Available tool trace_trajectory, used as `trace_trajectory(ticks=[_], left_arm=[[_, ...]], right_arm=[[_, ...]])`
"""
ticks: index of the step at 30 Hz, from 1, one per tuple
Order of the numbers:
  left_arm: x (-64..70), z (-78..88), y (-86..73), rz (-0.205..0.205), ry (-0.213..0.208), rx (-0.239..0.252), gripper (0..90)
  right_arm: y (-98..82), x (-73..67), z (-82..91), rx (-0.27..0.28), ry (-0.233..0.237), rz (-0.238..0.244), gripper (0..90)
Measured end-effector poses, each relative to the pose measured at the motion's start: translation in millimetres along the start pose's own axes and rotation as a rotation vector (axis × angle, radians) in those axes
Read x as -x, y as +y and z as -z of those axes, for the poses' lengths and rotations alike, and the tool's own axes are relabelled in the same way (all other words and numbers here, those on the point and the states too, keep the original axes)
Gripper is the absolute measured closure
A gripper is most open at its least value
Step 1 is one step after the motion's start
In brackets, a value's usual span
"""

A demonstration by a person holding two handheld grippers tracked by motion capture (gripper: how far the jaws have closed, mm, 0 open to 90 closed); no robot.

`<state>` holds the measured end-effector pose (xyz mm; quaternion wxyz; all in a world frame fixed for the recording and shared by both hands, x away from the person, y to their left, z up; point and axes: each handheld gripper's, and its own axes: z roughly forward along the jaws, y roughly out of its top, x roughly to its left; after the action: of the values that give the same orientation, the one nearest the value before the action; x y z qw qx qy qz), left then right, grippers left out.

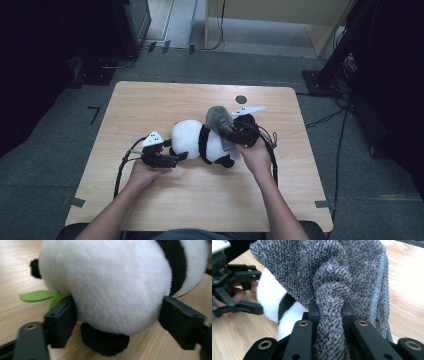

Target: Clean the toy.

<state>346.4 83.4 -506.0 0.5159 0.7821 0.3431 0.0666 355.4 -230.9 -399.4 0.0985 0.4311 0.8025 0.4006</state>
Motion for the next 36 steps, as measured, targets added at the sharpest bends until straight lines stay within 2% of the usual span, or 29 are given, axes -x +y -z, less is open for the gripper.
trace_trajectory(ticks=[2,4,7,9,10,13,15,18,21,26,29,32,36], left_arm=[[-0.3,1.4,-0.5,-0.009,0.003,0.004,26.6],[-1.8,3.3,0.6,0.033,-0.004,0.0,33.9],[-1.3,5.5,2.6,0.05,0.003,-0.012,37.3],[3.5,7.1,4.4,0.014,0.014,-0.013,40.8],[5.7,7.3,5.2,-0.008,0.021,-0.015,41.8],[8.2,8.6,7.4,0.018,0.015,-0.014,43.8],[9.1,9.5,7.9,0.012,0.021,-0.009,44.1],[11.0,10.8,9.0,0.004,0.027,-0.005,44.4],[10.5,11.5,9.4,0.035,0.039,-0.022,45.8],[9.3,9.6,7.7,0.034,0.045,-0.023,48.9],[10.6,8.5,7.6,0.032,0.051,-0.031,49.5],[9.6,8.6,7.3,0.049,0.044,-0.035,49.5],[10.5,7.5,7.2,0.046,0.039,-0.035,49.4]], right_arm=[[2.8,-1.8,1.3,-0.004,0.001,-0.007,78.2],[8.6,-5.5,4.3,0.003,-0.007,-0.002,78.2],[21.2,-14.2,4.1,0.019,0.006,0.02,78.1],[30.4,-23.6,-1.2,0.014,0.019,0.031,78.0],[35.0,-28.9,-5.2,0.007,0.029,0.038,77.8],[44.9,-49.8,-21.4,-0.011,0.074,0.036,77.3],[47.4,-65.5,-35.3,-0.028,0.088,0.059,77.1],[47.2,-83.6,-58.1,-0.071,0.084,0.101,76.7],[43.1,-93.5,-75.9,-0.1,0.057,0.127,76.4],[37.2,-90.4,-78.6,-0.082,0.02,0.188,76.6],[34.2,-81.1,-72.3,-0.076,0.017,0.167,76.7],[30.5,-70.5,-62.6,-0.079,-0.021,0.151,76.7],[24.1,-51.2,-47.6,-0.078,-0.041,0.108,76.9]])
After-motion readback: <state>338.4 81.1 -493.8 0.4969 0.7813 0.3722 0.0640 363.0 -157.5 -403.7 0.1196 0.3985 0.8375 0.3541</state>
